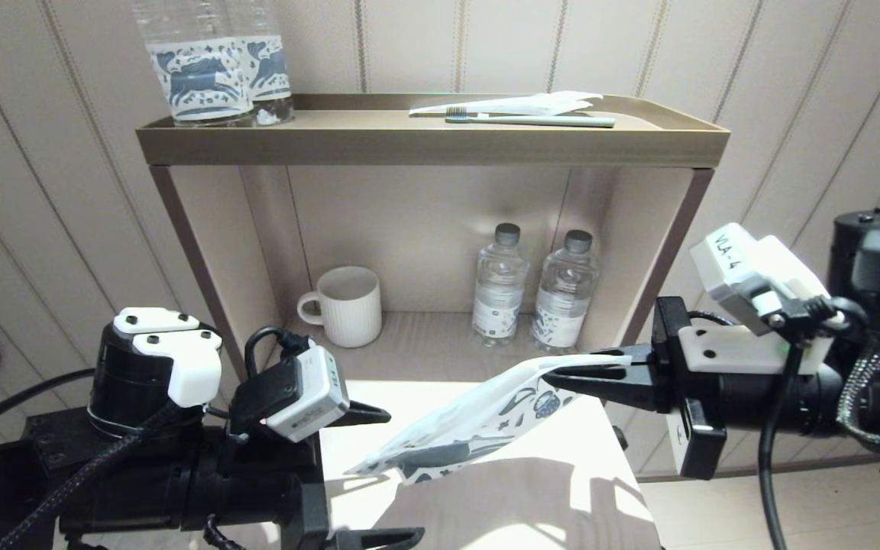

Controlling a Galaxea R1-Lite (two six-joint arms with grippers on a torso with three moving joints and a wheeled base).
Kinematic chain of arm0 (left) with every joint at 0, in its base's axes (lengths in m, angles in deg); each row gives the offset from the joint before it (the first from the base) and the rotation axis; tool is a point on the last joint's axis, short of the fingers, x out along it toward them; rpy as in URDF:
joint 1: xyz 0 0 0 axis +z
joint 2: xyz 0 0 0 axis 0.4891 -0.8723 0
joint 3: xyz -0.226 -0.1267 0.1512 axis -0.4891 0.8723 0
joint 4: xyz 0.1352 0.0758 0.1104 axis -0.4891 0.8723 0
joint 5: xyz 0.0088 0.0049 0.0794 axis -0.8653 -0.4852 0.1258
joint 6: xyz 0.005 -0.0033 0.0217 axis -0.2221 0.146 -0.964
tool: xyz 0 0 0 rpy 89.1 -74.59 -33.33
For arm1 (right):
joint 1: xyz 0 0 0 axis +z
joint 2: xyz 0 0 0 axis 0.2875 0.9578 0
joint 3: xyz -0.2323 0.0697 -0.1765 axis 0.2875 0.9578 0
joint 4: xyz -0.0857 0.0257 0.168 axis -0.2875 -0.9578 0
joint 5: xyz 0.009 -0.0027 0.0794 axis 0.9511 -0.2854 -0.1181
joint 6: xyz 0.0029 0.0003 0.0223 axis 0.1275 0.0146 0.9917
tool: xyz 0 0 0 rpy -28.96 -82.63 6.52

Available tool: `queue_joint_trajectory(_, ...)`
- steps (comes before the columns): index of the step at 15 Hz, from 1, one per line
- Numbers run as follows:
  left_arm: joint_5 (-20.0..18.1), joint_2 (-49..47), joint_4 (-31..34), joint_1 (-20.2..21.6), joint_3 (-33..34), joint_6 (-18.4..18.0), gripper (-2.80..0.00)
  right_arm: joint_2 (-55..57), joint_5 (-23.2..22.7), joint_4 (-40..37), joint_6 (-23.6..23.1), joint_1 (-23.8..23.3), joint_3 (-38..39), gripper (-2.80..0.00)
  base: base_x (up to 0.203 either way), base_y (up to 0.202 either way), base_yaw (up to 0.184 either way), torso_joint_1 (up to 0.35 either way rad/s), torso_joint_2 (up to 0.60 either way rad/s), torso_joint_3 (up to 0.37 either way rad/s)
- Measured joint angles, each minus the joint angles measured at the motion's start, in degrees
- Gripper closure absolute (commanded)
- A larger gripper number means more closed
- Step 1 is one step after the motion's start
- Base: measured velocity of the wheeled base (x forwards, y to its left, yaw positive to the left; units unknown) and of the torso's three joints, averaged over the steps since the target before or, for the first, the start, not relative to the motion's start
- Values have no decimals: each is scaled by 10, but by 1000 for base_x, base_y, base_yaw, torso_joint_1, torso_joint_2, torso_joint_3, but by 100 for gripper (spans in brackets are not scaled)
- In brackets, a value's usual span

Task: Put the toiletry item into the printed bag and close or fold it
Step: Hand it to the other hand

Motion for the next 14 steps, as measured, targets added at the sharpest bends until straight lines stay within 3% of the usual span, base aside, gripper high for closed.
queue_joint_trajectory(13,-1,-22,-6,-10,-3,9,-280,-7,2,-1,4,12,-7,0,0,0,0,0,0,0)
queue_joint_trajectory(14,-1,-22,-10,-10,-3,13,0,-7,2,-1,4,13,-7,0,0,0,0,0,0,0)
